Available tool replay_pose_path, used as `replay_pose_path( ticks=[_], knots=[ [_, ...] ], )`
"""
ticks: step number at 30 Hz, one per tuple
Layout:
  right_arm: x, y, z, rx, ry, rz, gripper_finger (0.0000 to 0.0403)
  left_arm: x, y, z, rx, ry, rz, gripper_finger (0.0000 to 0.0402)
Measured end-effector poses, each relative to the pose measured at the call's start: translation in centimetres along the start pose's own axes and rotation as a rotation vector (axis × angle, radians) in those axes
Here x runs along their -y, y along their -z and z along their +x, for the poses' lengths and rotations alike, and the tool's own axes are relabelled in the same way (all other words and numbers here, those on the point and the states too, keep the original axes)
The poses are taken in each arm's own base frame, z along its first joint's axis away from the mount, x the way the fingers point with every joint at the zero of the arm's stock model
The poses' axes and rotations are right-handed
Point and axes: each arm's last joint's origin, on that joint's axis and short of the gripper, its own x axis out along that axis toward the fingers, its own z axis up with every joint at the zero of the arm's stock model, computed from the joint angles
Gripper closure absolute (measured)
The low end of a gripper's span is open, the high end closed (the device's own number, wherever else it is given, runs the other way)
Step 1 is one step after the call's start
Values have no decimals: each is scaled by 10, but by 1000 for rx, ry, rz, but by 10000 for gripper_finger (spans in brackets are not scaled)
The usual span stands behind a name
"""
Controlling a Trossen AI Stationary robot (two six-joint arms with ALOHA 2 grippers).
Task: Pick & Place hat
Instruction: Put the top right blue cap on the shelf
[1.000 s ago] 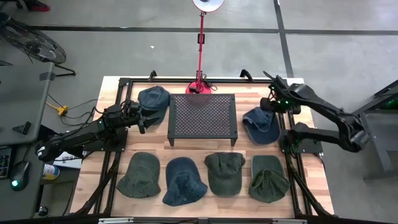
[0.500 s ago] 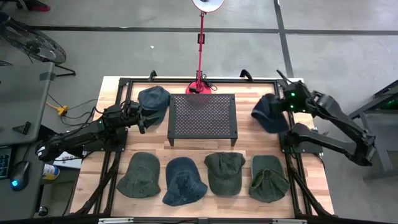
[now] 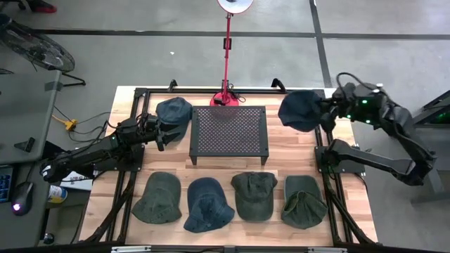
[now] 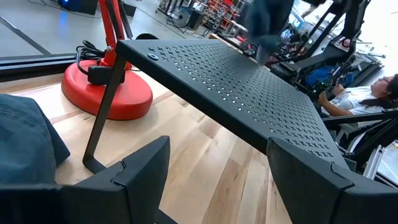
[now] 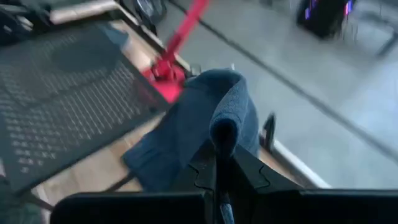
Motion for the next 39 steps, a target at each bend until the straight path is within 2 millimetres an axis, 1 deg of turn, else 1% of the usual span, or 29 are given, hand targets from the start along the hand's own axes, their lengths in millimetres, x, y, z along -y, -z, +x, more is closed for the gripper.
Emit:
replay_pose_path(
  ticks=[5,9,13,22,28,34,39],
  knots=[
    [1,-14,-18,91,6,-3,395,0,0,0,0,0,0,136],
    [2,-20,-22,106,17,42,395,0,0,0,0,0,0,136],
    [2,-27,-22,110,4,97,395,0,0,0,0,0,0,136],
    [2,-46,-15,96,-1,171,395,0,0,0,0,0,0,136],
    [1,-57,-4,67,-20,186,395,-1,0,0,13,-24,0,136],
    [-6,-65,7,43,-32,166,395,-2,-2,0,51,-77,-33,136],
    [-18,-70,20,14,-53,139,395,3,-11,-2,80,-77,-55,136]
  ],
)
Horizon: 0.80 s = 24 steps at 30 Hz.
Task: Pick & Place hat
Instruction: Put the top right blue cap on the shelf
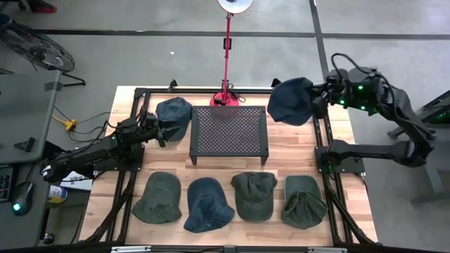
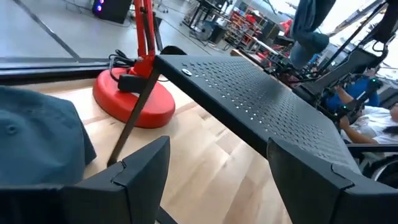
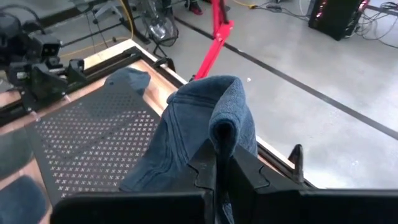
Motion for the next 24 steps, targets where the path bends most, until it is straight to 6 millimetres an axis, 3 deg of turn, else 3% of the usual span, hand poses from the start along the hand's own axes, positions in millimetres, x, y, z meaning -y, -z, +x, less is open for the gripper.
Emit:
replay_pose_path(
  ticks=[8,14,19,24],
  knots=[
    [-32,-15,21,81,-160,-38,395,29,-43,-8,149,196,31,136],
    [-61,-26,37,131,-400,-56,395,49,-74,-10,171,271,46,136],
    [-84,-32,51,148,-594,-75,395,68,-100,1,109,356,61,136],
    [-101,-38,63,160,-770,-64,395,87,-126,25,12,453,103,136]
  ],
)
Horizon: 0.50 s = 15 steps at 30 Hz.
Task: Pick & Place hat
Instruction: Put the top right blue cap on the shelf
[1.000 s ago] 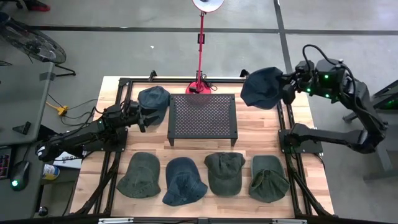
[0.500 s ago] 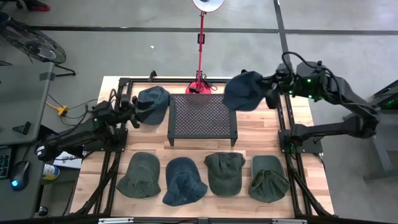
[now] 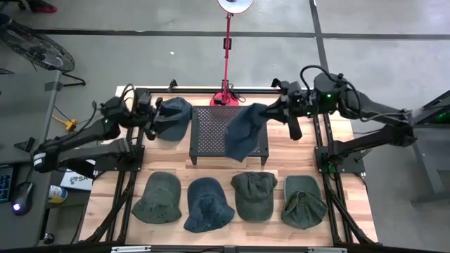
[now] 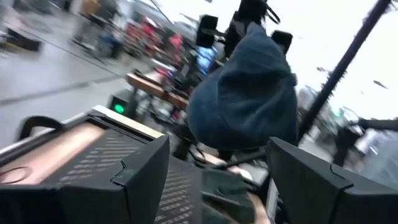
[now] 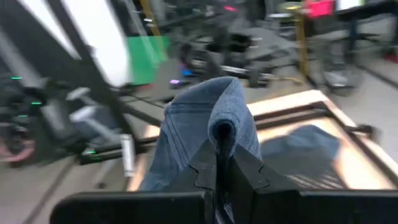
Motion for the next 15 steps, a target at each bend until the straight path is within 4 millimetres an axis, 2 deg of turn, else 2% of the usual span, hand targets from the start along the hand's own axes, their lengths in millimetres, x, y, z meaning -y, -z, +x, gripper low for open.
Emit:
replay_pose_path(
  ticks=[8,15],
  knots=[
    [-6,-11,21,70,-329,37,395,0,-38,54,-138,210,45,136],
    [-11,-19,28,103,-549,35,389,-8,-55,97,-238,381,55,136]
  ],
)
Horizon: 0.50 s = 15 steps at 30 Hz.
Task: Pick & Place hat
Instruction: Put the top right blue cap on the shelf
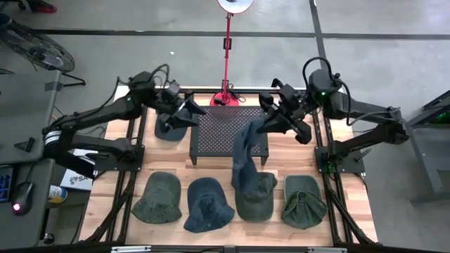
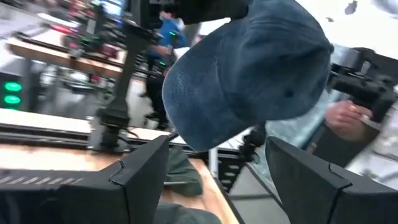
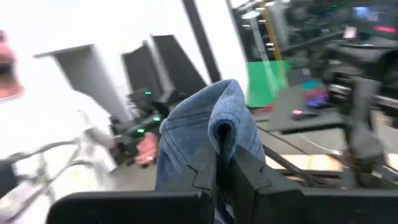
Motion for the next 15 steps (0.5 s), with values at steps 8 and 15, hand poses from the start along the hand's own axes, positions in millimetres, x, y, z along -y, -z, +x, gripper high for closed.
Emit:
replay_pose_path(
  ticks=[8,15],
  knots=[
    [-14,-3,11,28,-164,-67,396,-22,-14,35,-66,185,2,136],
    [-23,-2,17,57,-204,-117,396,-18,-27,73,-75,355,60,136]
  ],
)
